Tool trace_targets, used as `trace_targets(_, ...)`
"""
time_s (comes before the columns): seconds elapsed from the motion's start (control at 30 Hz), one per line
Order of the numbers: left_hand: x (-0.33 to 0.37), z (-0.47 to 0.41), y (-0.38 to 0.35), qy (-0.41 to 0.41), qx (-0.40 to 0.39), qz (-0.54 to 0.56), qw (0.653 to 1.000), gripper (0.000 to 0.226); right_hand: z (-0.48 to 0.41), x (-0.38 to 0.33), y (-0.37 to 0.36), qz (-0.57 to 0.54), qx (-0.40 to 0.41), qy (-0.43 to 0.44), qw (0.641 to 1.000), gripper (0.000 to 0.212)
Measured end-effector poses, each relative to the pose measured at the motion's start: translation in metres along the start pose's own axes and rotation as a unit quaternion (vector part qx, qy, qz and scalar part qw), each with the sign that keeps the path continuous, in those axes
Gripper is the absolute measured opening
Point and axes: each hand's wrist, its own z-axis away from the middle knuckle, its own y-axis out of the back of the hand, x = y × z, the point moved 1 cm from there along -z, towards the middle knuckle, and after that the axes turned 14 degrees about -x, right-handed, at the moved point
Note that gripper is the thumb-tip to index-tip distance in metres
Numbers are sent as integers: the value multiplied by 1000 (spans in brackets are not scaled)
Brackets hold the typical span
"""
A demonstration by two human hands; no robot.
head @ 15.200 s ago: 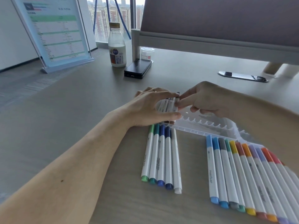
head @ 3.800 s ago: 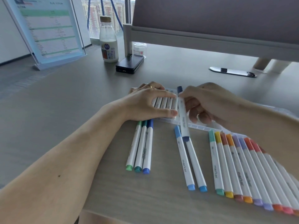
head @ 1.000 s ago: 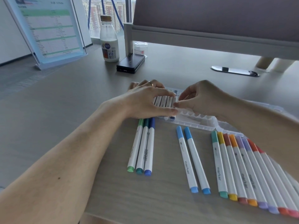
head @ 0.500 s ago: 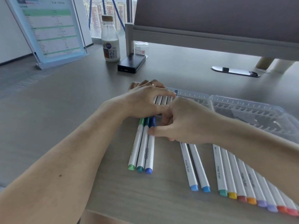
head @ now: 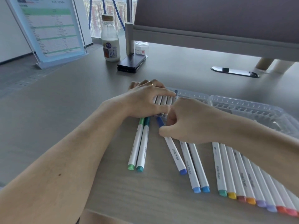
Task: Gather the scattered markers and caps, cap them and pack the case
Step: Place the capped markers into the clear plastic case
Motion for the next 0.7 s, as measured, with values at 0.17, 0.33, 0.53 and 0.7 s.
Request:
trace_targets(0.17,0,0,1,-3,0,-4,1000,53,4,11,15,-138,-23,-13,990,40)
trace_targets(0.33,1,2,2,0,-6,7,1000,62,1,36,32,-300,-30,-71,951,34)
trace_targets(0.53,1,3,2,-2,-3,3,1000,59,-10,68,39,-498,44,-62,864,26)
trace_targets(0.7,0,2,2,-3,2,0,1000,62,-21,77,36,-498,36,-78,863,32)
